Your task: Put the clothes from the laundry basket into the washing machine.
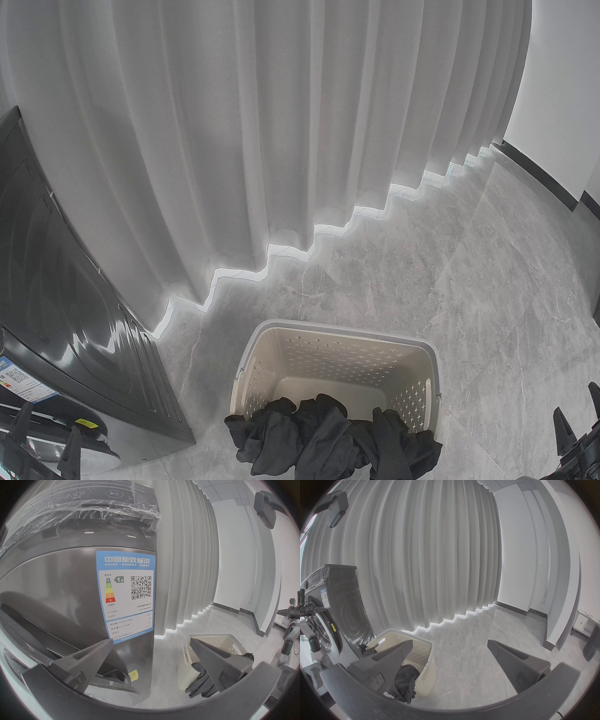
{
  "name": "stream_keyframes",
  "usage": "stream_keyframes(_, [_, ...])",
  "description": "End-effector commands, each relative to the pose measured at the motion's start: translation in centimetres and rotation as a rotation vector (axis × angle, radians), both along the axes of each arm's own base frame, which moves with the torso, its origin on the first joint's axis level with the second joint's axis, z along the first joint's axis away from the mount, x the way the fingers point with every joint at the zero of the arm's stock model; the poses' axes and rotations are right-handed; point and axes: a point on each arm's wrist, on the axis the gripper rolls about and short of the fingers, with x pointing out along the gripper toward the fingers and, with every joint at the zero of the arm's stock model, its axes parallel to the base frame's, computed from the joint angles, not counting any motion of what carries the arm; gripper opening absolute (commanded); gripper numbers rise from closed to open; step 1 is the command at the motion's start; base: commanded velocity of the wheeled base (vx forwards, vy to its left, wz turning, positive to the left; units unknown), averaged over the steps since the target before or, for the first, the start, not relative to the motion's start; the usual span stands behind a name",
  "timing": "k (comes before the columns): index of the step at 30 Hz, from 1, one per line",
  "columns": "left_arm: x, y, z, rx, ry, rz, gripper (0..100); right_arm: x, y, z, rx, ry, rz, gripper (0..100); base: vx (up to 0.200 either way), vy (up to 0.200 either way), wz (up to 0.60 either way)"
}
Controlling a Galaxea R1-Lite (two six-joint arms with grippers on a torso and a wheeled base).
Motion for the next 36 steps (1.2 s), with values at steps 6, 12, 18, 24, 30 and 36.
stream_keyframes(6, [0.01,0.0,-0.48,-0.001,0.002,0.002,100,0.14,0.0,-0.49,-0.001,0.019,0.001,100,0.0,0.0,0.0])
stream_keyframes(12, [0.01,0.0,-0.48,-0.002,0.002,0.001,100,0.14,0.0,-0.49,-0.001,0.019,0.001,100,-0.167,0.0,0.0])
stream_keyframes(18, [0.01,0.0,-0.48,-0.002,0.002,0.002,100,0.14,0.0,-0.49,-0.001,0.019,0.001,100,-0.133,0.0,0.0])
stream_keyframes(24, [0.01,0.0,-0.48,-0.002,0.002,0.002,100,0.14,0.0,-0.49,-0.001,0.019,0.001,100,0.0,0.0,0.0])
stream_keyframes(30, [0.01,0.0,-0.48,-0.004,0.002,0.002,100,0.14,0.0,-0.49,-0.001,0.019,0.001,100,-0.1,0.0,0.0])
stream_keyframes(36, [0.01,0.0,-0.48,-0.002,0.002,0.002,100,0.14,0.0,-0.49,-0.001,0.019,0.001,100,-0.133,0.0,0.0])
